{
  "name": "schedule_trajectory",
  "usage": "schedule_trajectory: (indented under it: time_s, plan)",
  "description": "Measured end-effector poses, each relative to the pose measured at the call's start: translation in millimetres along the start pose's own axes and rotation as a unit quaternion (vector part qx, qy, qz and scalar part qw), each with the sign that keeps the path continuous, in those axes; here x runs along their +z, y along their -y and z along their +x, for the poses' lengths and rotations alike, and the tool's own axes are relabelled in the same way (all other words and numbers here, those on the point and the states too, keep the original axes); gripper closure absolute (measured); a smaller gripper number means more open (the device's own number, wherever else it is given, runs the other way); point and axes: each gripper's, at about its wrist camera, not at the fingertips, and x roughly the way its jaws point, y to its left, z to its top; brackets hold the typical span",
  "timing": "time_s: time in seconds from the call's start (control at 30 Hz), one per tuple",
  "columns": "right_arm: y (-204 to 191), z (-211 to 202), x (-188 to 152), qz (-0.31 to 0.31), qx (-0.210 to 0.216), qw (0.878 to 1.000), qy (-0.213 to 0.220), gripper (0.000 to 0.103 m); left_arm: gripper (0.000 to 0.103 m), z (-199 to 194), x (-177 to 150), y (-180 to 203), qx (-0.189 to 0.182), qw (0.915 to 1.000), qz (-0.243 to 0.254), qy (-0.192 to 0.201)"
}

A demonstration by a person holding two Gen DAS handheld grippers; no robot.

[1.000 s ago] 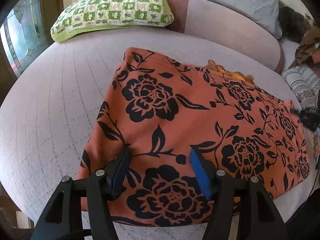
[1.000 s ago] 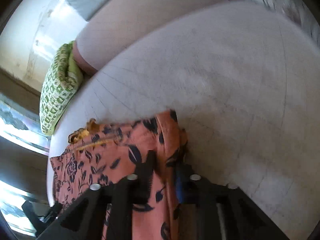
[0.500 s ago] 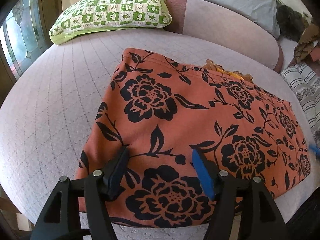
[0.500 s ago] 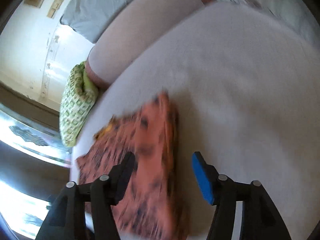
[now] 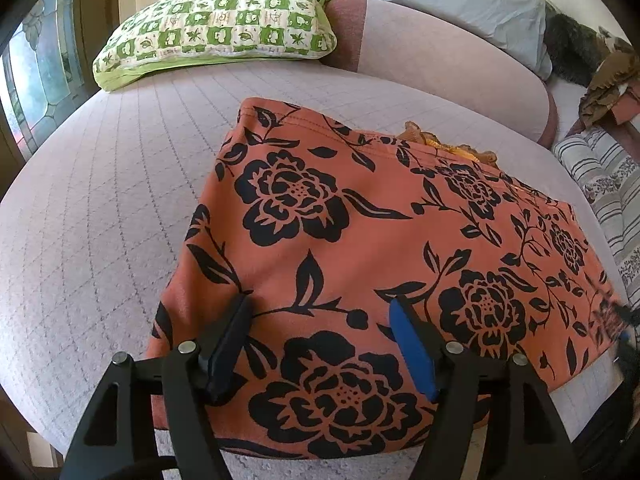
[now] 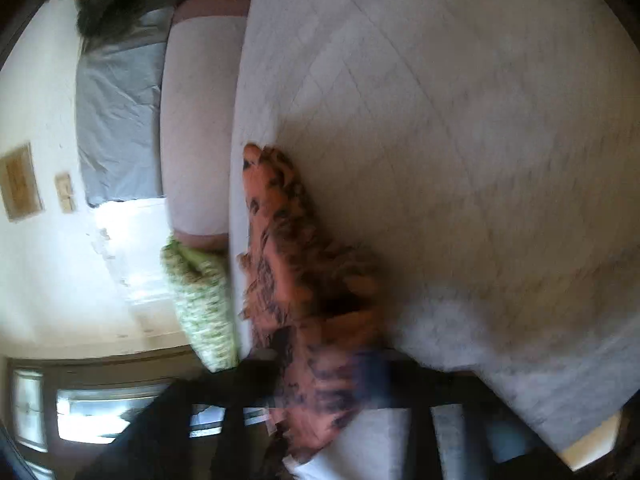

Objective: Fold small clothes

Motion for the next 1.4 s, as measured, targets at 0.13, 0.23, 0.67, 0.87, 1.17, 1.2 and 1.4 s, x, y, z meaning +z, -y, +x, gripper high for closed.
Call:
schedule_trajectory:
  time_s: [0.13,0.23,0.67,0.87,1.17,1.2,1.4]
  plan:
    - [-55.3,-13.3,-21.1,-0.207,-0.076,0.975,0.038,0.087,0.030,1.4,-3.3,1.8,0.005,0.9999,0.010,0.006]
    - [-23.6,7.9,-10.1,-0.187,-0.129,0.974,-0.018,0.083,0.030,1.4,-3.1,2.6,0.005,0.9999,0.009,0.003]
    - [-89.6,-34.9,6.1,-0.273,-0.023,0.962,-0.009,0.030,0.029,-0.1,-0.6,-1.7,-0.006,0.9998,-0.016,-0.001]
    - [-58.2,38.9,10.1,-0.233,-0.063,0.965,-0.103,0.034,0.029,-8.3,1.7,-7.1,-0.014,0.9996,-0.021,-0.008]
    - [-99.1,36.9,-25.2,-0.337,-0.042,0.936,-0.096,0.030,0.029,-8.2,75.5,-81.1,-0.087,0.9900,-0.111,0.002]
    - [-96.0,43.2,-31.7,-0.343,-0.045,0.933,-0.102,0.030,0.029,3.0,85.6,-82.9,-0.084,0.9908,-0.106,-0.010]
    - [-81.0,58.0,-42.1,-0.391,-0.084,0.911,-0.106,0.029,0.064,67.3,120.9,-76.4,-0.046,0.9943,-0.055,-0.078]
